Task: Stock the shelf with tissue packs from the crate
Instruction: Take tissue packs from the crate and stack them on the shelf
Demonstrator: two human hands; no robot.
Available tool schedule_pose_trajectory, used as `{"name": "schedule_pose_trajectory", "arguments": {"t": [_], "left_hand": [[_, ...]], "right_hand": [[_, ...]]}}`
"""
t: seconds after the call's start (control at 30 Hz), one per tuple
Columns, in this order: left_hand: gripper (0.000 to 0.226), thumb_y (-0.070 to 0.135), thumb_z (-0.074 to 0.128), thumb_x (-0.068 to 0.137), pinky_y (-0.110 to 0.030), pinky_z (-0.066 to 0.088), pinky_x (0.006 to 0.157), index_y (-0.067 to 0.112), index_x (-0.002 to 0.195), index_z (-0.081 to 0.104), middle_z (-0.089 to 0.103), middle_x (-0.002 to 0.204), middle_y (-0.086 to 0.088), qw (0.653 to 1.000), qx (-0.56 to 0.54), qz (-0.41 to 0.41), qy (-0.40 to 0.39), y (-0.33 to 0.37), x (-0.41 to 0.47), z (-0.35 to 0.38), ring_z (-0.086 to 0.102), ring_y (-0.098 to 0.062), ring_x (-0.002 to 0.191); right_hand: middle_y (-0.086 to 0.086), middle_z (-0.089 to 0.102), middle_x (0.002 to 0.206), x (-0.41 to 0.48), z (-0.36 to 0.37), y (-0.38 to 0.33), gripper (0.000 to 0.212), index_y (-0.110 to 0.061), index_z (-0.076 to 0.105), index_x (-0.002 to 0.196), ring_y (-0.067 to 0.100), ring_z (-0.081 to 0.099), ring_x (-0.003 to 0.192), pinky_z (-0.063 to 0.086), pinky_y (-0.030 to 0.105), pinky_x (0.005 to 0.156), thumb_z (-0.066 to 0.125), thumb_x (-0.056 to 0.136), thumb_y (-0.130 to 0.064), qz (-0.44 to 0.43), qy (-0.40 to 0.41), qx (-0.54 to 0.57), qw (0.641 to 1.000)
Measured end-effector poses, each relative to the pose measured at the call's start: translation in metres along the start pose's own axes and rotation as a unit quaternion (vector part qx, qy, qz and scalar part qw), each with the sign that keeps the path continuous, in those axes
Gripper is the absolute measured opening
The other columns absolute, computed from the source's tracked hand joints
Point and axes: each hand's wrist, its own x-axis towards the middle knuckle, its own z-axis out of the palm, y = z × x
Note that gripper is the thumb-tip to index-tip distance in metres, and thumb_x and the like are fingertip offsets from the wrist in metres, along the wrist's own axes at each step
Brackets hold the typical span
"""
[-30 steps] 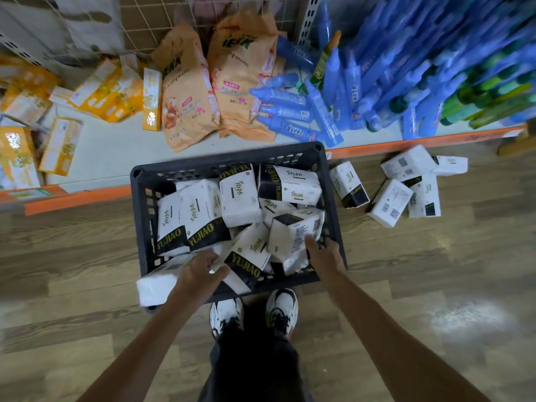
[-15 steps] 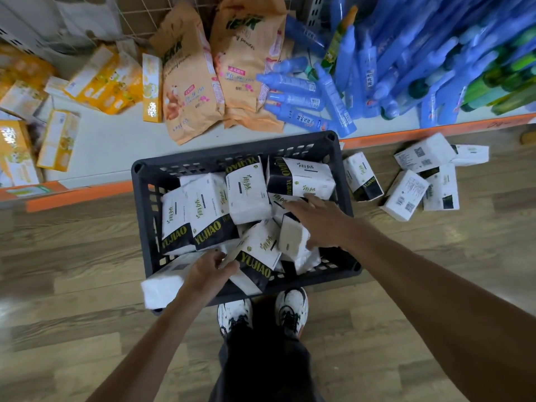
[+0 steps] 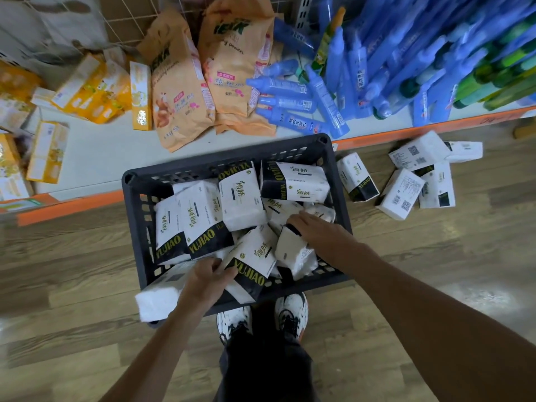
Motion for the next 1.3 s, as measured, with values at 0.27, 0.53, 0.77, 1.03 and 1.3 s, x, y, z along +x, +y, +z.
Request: {"name": "schedule_pose_trajectory", "arguments": {"t": [0.27,0.53,0.77,1.03,1.3], "left_hand": [[0.013,0.018,0.069,0.085,-0.029,0.038,0.053,0.006,0.084,0.071,0.055,0.057,-0.007,1.000,-0.008,0.008,-0.015,0.010,-0.019,-0.025,0.051,-0.019,0.053],[0.012,0.006,0.072,0.083,-0.030,0.049,0.055,0.003,0.073,0.068,0.056,0.050,-0.004,0.995,-0.094,0.023,-0.001,0.094,-0.110,-0.120,0.054,-0.023,0.057],[0.020,0.003,0.066,0.085,-0.020,0.035,0.046,0.003,0.077,0.048,0.037,0.068,-0.005,0.982,-0.111,0.138,-0.065,0.221,-0.265,-0.229,0.042,-0.012,0.044],[0.034,0.008,0.071,0.085,-0.022,0.058,0.072,-0.010,0.112,0.060,0.068,0.094,-0.007,0.964,-0.142,0.224,-0.023,0.316,-0.422,-0.297,0.066,-0.013,0.086],[0.019,0.010,0.068,0.087,-0.021,0.058,0.067,-0.004,0.099,0.063,0.060,0.089,-0.012,0.947,-0.161,0.276,-0.022,0.402,-0.525,-0.300,0.062,-0.019,0.086]], "right_hand": [[-0.002,0.054,0.129,-0.027,-0.015,-0.008,0.080,-0.018,0.045,0.127,0.014,0.050,0.129,0.059,0.034,0.054,0.081,0.060,0.009,-0.023,0.098,-0.017,0.995],[0.003,0.041,0.151,-0.109,-0.160,-0.044,0.086,-0.013,0.040,0.144,0.014,0.033,0.142,0.054,0.035,0.093,0.061,0.067,0.021,0.015,0.172,-0.009,0.985],[-0.010,-0.003,0.162,-0.245,-0.338,-0.100,0.101,-0.024,0.004,0.155,0.007,-0.006,0.148,0.030,0.035,0.115,0.044,0.075,0.024,0.088,0.130,-0.026,0.987],[-0.003,-0.009,0.162,-0.392,-0.485,-0.154,0.088,-0.019,-0.002,0.155,0.011,-0.011,0.148,0.022,0.037,0.119,0.041,0.086,0.015,0.102,0.220,-0.074,0.967],[0.010,0.052,0.141,-0.454,-0.571,-0.139,0.108,-0.003,0.055,0.133,0.020,0.042,0.132,0.052,0.033,0.092,0.070,0.032,0.028,0.084,0.376,-0.175,0.906]]}}
